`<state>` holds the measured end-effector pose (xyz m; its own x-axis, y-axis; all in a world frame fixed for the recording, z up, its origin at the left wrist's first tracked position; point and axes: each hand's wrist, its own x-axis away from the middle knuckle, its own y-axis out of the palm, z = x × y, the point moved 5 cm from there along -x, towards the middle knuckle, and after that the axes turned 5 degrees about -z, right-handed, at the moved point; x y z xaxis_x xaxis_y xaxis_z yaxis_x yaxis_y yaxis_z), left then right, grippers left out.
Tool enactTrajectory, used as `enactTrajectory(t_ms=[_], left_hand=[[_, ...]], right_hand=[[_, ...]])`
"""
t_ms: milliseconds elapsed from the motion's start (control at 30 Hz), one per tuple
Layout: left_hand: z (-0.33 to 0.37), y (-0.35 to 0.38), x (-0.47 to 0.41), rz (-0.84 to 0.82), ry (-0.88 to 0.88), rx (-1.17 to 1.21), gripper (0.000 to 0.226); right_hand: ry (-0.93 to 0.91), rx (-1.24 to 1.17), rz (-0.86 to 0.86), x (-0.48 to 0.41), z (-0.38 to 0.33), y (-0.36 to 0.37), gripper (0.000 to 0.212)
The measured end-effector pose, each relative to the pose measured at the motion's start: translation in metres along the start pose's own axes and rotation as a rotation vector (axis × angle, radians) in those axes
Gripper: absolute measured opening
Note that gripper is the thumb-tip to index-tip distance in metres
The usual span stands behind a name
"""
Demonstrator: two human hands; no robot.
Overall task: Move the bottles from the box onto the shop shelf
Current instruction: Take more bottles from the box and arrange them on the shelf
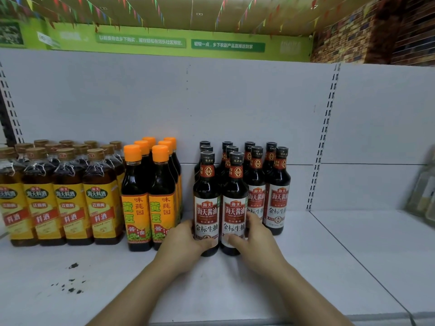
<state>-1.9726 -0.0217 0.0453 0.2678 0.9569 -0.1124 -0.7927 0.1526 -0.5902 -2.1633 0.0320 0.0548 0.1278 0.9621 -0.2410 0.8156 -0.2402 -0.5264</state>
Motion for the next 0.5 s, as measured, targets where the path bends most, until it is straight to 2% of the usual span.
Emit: enactTrajectory(t_ms=[500], left_hand=[[0.0053, -0.0010, 0.0007, -0.025, -0.004, 0.002, 0.055]], right_hand=[[0.029, 0.022, 0.007, -0.0025, 0.0035, 0.0037, 0.054]])
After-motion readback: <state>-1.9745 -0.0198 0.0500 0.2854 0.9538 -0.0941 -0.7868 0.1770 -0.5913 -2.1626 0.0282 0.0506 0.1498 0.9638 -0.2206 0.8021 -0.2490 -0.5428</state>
